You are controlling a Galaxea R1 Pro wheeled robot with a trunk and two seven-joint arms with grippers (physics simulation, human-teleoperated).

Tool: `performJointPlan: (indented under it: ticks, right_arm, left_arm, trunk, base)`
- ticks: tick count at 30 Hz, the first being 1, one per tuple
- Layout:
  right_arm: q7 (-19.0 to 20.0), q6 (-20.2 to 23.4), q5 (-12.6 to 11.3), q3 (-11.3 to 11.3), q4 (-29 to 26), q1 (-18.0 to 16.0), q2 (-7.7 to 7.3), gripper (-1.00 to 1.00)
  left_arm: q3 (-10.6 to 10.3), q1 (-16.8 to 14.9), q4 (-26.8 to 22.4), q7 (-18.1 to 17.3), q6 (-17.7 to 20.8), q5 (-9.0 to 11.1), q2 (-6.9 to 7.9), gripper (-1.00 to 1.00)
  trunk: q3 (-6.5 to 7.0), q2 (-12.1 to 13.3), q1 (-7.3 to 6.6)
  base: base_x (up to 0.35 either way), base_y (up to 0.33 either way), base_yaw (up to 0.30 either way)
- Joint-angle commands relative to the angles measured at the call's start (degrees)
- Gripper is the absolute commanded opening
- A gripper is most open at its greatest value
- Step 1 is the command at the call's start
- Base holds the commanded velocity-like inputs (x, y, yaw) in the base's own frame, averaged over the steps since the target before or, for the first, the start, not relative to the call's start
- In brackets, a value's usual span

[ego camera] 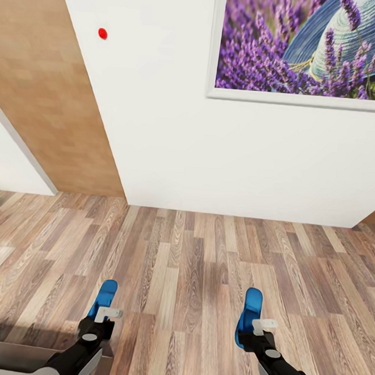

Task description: In the bedroom, move the book from the bed onto either nightstand, and place the two sandals side by side next to the bed.

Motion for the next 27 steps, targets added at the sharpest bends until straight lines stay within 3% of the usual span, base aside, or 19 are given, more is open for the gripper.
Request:
performJointPlan:
  ticks: [1,12,17,27]
  right_arm:
    - [-0.41,-0.13,0.2,0.37,0.07,-0.05,0.01,-1.0]
    - [-0.41,-0.23,0.16,0.33,0.15,-0.04,-0.06,-1.0]
    - [-0.41,-0.23,0.16,0.39,0.16,-0.02,-0.01,-1.0]
    - [-0.41,-0.23,0.16,0.41,0.18,-0.02,0.14,-1.0]
  left_arm:
    - [-0.45,-0.03,-0.01,0.31,-0.27,0.63,0.0,-1.0]
    - [-0.45,0.08,0.69,-0.06,-1.01,0.64,-0.61,-1.0]
    - [-0.45,0.1,1.47,-3.73,-1.04,0.58,-0.68,-1.0]
    - [-0.45,0.08,1.68,-5.34,-1.03,0.55,-0.69,-1.0]
  trunk:
    - [0.01,-0.09,0.03]
    - [1.01,-0.09,0.03]
    - [1.46,-0.09,0.03]
    - [2.37,-0.09,0.03]
  base:
    - [0.0,0.0,0.0]
    - [0.0,0.0,0.0]
    - [0.0,0.0,0.0]
    - [0.0,0.0,0.0]
